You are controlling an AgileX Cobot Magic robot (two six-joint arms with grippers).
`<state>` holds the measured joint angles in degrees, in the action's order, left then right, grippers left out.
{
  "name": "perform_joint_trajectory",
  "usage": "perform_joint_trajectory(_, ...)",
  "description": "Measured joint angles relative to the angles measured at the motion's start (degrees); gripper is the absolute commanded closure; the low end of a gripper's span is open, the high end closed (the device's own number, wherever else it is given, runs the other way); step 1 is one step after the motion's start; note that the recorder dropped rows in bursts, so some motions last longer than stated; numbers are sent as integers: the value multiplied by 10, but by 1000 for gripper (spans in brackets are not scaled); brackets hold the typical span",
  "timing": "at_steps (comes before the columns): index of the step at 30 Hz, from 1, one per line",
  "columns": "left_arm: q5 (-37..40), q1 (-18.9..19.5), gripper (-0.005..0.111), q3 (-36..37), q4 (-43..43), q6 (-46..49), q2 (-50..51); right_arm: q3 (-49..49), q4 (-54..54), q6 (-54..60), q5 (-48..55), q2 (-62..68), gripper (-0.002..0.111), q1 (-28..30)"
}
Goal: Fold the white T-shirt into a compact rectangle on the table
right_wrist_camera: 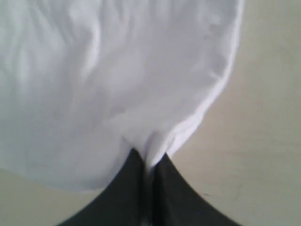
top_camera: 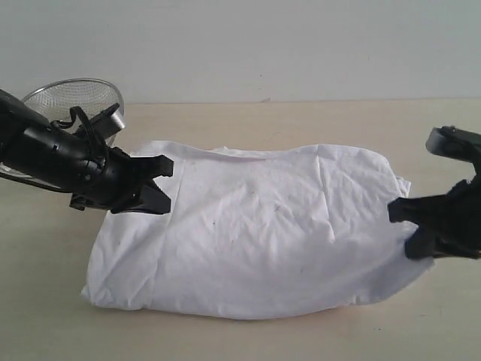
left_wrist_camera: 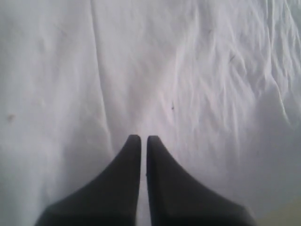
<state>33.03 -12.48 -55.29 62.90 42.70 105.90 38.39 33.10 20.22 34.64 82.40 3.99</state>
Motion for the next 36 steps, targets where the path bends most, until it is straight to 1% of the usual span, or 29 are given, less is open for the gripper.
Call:
perform_joint_trajectory(3,0,0,102,0,0,4,2,41,158,107,35,0,108,0)
perform_joint_trajectory(5,0,0,102,0,0,4,2,64,204,137,55,1,108,-3)
perform_joint_trajectory(7,0,0,102,0,0,4,2,79,224,147,59,1,108,-23)
perform_joint_trajectory(8,0,0,102,0,0,4,2,82,227,150,50,1,108,-44)
perform_joint_trajectory(16,8,0,102,0,0,4,2,87,244,151,-14,14,108,-144)
perform_joint_trajectory(19,14,0,102,0,-2,4,2,109,257,153,-30,50,108,-183)
perform_joint_trajectory(24,10,0,102,1,-14,-6,-18,154,267,154,-34,95,108,-224)
perform_joint_trajectory(26,5,1,102,2,-32,-22,-30,173,273,154,-35,110,108,-237)
perform_joint_trajectory(29,3,15,102,8,-82,-63,-48,202,275,154,-36,132,108,-256)
perform_joint_trajectory(30,1,26,102,13,-125,-100,-62,220,276,154,-35,148,108,-268)
perform_joint_trajectory(32,0,42,102,23,-166,-131,-85,245,278,154,-32,174,108,-282)
perform_joint_trajectory(36,-1,60,102,46,-182,-143,-141,286,283,157,-23,221,108,-313)
